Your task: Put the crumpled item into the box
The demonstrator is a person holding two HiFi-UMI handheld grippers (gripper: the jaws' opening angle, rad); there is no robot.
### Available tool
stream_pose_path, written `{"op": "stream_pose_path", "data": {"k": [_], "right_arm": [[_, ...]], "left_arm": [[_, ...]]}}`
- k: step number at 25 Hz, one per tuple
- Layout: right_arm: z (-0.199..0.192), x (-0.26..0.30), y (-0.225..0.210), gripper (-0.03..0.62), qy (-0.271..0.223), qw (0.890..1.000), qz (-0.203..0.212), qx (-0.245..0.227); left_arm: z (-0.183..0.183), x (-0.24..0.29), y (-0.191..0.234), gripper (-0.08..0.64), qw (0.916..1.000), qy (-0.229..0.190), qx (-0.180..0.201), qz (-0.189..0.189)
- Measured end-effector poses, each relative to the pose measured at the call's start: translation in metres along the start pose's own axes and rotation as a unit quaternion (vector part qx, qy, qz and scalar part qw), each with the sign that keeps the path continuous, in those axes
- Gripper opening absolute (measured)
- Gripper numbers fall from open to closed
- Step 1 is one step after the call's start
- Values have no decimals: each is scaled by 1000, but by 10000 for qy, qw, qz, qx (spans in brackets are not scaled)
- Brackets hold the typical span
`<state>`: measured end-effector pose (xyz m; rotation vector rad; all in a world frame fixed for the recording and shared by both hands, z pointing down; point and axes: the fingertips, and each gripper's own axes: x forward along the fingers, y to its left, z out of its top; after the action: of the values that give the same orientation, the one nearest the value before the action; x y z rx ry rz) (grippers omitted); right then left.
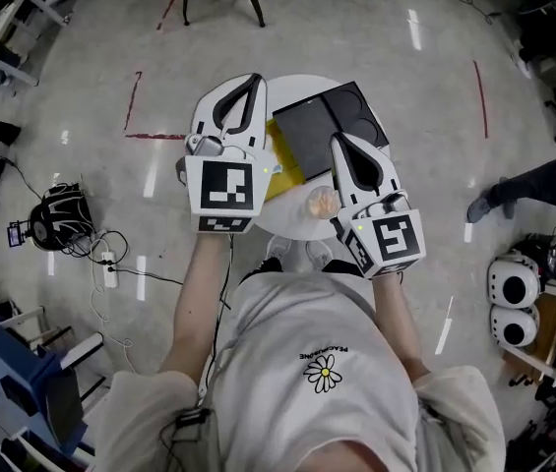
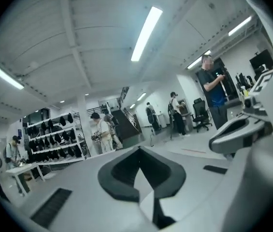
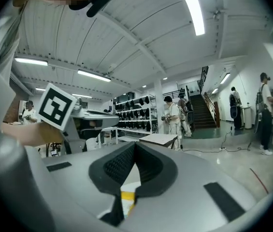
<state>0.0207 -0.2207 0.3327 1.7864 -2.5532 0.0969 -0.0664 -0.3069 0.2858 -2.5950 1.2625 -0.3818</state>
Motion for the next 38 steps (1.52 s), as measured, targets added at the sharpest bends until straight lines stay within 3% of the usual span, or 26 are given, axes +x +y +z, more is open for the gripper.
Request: {"op": "stream_pose_path", "data": {"k": [4,7,9,12,14,19,25,32,38], "right_arm": [[5,5,6,3,-115,9999,109,36],[7,8,10,3,-159,9997,194,47],[7,10,13,3,-165,9995,253,56],[5,14,18,3,-146,9993,337,85],[2,16,21,3,-121,9991,379,126],[-4,19,31,3,-46,9989,456,53],[-8,22,33,2,44,9987,503,-22],[-11,24,33,2,74,9986,524,-7],[-11,25,31,2,74,9987,506,8]], "left_arm": [[7,-41,2,2,9961,-480,-703,250],[-1,-60,-2,2,9951,-505,-775,356],[-9,-66,-8,2,9952,-475,-816,254],[-17,-75,-11,3,9884,-726,-1333,56],[-23,-80,-5,3,9848,-808,-1525,174],[-46,-86,3,2,9906,-382,-1137,661],[-40,-89,4,2,9905,-463,-1075,719],[-35,-88,3,0,9936,-480,-518,880],[-30,-90,7,0,9905,-608,-723,998]]}}
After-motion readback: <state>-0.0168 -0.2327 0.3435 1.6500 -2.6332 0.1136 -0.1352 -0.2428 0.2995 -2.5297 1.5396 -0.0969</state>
